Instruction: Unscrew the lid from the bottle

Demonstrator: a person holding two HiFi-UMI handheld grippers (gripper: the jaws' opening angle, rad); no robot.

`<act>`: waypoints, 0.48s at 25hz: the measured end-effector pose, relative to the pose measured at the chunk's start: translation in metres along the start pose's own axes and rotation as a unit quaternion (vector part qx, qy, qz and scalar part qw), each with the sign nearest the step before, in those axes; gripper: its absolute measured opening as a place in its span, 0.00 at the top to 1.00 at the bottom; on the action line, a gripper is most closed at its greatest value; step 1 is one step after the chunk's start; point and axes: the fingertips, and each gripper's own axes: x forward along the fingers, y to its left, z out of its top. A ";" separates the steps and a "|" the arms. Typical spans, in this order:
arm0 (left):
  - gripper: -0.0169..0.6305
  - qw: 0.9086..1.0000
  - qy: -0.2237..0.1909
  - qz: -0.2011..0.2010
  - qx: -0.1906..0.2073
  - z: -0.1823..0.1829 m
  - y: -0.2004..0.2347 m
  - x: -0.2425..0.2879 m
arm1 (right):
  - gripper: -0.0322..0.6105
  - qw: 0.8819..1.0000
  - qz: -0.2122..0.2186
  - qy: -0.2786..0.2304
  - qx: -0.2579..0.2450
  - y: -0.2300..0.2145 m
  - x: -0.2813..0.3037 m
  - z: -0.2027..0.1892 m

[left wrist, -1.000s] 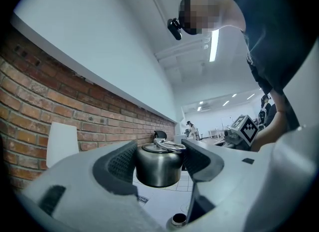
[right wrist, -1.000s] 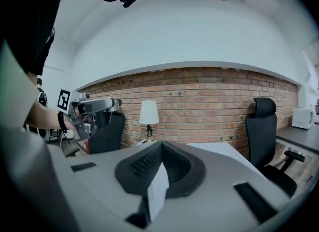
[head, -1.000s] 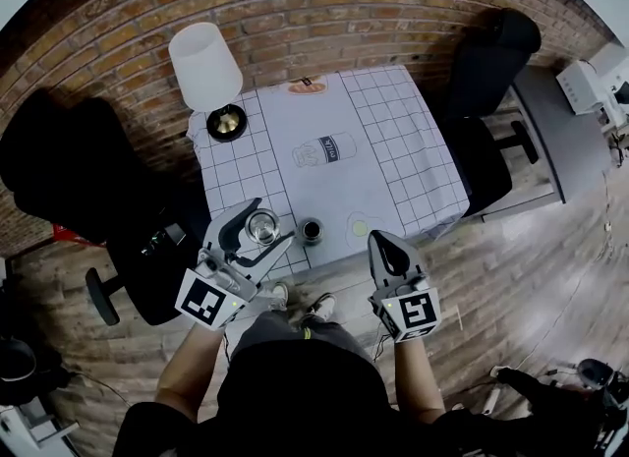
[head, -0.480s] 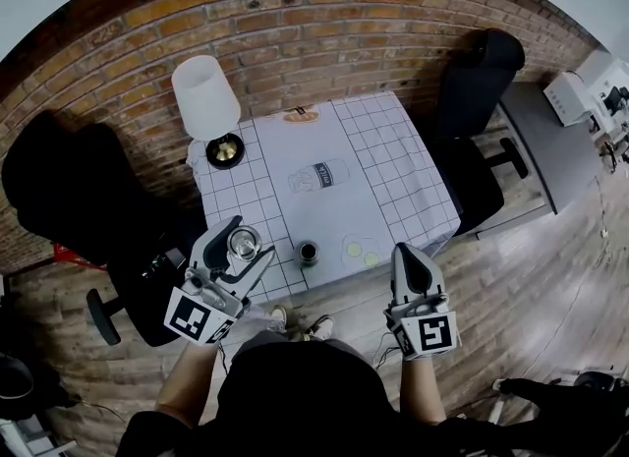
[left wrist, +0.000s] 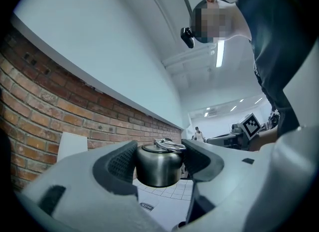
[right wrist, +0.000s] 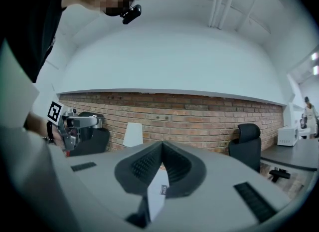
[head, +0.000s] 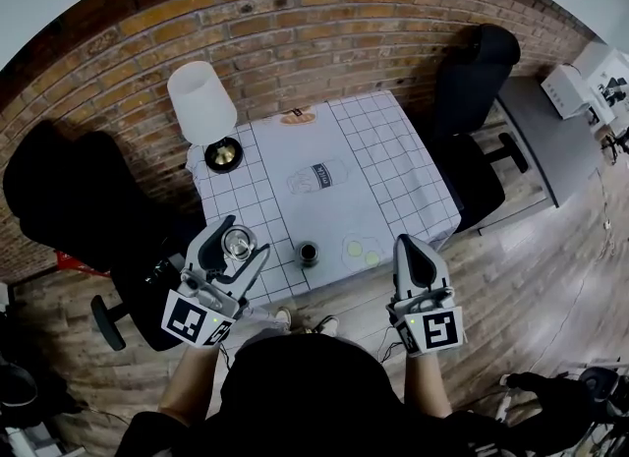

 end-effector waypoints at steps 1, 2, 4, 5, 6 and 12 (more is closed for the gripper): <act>0.53 1.000 -0.001 -0.002 0.000 0.001 -0.001 0.001 | 0.93 1.000 0.003 0.000 -0.002 0.001 0.002 0.002; 0.53 1.000 -0.001 -0.005 0.001 0.003 -0.002 0.002 | 0.93 1.000 0.006 0.000 -0.003 0.003 0.004 0.004; 0.53 1.000 -0.002 -0.009 0.004 0.006 -0.003 0.003 | 0.93 1.000 0.012 -0.003 -0.005 0.007 0.007 0.007; 0.53 1.000 -0.003 -0.010 0.005 0.007 -0.003 0.003 | 0.93 1.000 0.013 -0.005 -0.006 0.009 0.007 0.009; 0.53 1.000 -0.005 -0.010 0.005 0.008 -0.003 0.002 | 0.93 1.000 0.015 -0.006 -0.006 0.011 0.008 0.009; 0.53 1.000 -0.002 -0.007 0.000 0.008 0.000 -0.001 | 0.93 1.000 0.026 0.001 -0.013 0.018 0.009 0.010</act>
